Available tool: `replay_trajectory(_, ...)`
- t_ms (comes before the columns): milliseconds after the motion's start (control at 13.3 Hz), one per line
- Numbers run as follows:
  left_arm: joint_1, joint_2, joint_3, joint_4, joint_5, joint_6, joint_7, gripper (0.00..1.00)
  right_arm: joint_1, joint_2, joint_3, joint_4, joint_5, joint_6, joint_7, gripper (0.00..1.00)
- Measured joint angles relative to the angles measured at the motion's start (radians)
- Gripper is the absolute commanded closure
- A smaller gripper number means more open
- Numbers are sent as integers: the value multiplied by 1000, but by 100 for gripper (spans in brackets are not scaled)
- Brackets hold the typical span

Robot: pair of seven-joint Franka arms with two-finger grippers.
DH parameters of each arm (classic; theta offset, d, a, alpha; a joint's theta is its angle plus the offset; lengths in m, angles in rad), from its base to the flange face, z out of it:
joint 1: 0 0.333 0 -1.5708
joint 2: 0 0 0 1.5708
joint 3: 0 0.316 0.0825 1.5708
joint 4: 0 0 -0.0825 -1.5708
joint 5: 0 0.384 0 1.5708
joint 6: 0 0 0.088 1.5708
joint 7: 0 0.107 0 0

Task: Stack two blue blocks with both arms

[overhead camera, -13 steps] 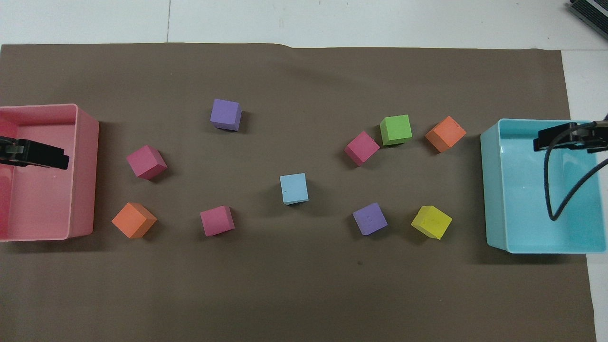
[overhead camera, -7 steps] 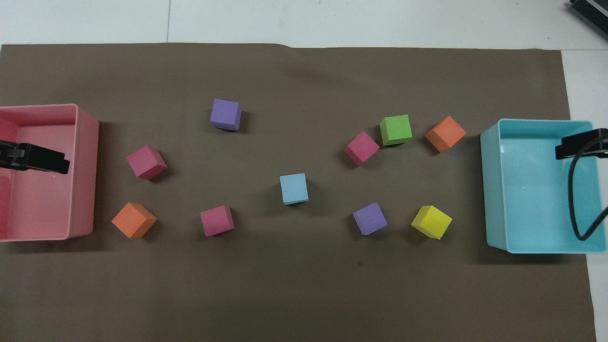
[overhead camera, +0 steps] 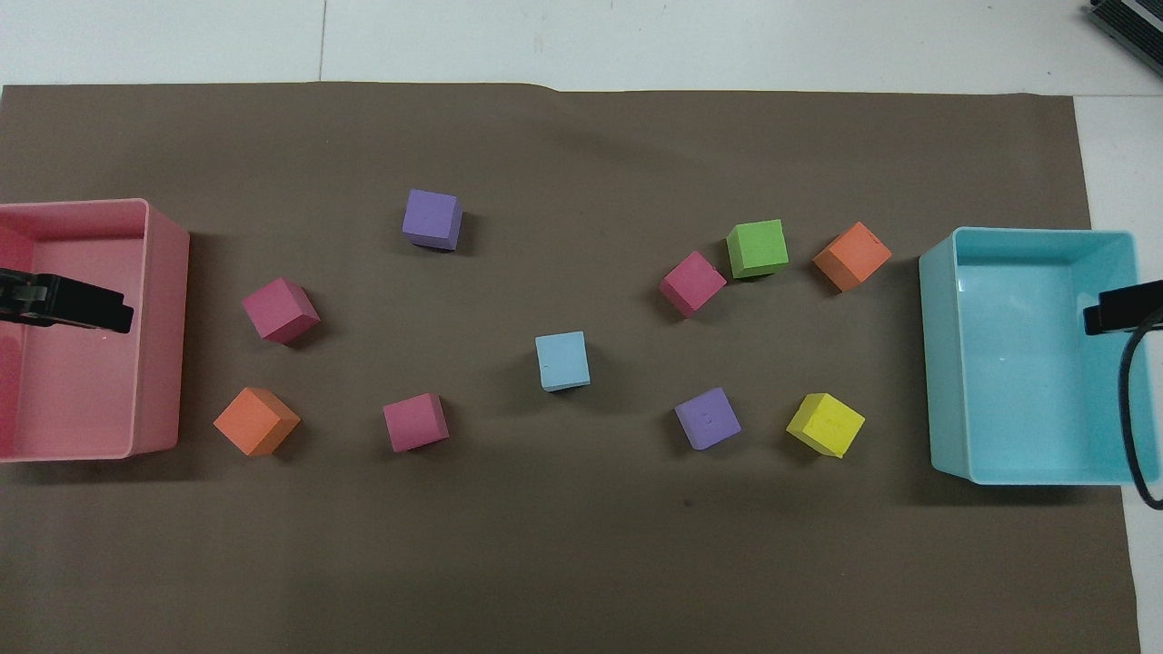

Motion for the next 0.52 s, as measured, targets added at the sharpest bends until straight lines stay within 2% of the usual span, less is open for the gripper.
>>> replay_trajectory(524, 0, 0, 0, 0, 0, 0, 0, 0, 1, -6, 9, -19, 0, -5, -5, 0)
